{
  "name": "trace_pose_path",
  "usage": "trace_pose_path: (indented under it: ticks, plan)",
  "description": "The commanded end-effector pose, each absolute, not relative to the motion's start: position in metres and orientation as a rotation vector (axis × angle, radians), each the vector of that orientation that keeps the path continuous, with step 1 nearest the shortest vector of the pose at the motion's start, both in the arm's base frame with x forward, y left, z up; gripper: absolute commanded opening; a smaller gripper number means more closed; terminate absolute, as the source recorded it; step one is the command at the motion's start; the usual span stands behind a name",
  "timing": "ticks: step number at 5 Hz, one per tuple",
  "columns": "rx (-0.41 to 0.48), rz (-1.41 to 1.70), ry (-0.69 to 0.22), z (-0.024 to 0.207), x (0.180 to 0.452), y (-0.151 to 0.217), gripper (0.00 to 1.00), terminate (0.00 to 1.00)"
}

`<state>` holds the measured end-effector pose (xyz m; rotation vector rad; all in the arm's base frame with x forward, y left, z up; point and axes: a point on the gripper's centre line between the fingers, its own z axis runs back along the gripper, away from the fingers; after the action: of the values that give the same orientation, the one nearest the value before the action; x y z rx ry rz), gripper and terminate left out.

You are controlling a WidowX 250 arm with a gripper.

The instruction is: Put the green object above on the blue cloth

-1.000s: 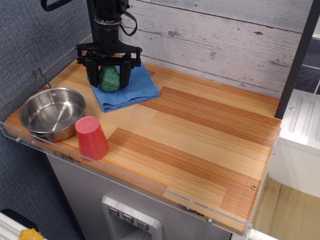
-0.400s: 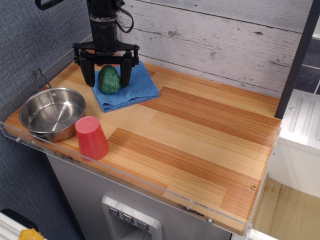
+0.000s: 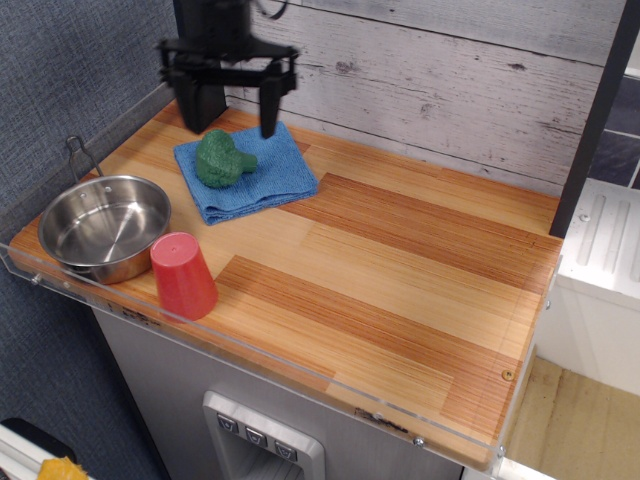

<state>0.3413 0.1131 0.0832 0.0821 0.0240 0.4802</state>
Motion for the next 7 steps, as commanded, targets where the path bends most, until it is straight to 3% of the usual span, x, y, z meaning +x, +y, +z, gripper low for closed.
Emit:
trace_pose_path:
  ticks: [1, 2, 5, 7]
  plan:
    - [0.121, 0.296, -0.079, 0.119, 0.341, 0.046, 1.00, 0.00]
    - [0.125, 0.214, -0.067, 0.116, 0.333, 0.016, 1.00, 0.00]
    - [0.093, 0.127, -0.071, 0.127, 0.266, -0.028, 1.00, 0.00]
    - [0.057, 0.118, -0.121, 0.131, 0.226, -0.033, 1.00, 0.00]
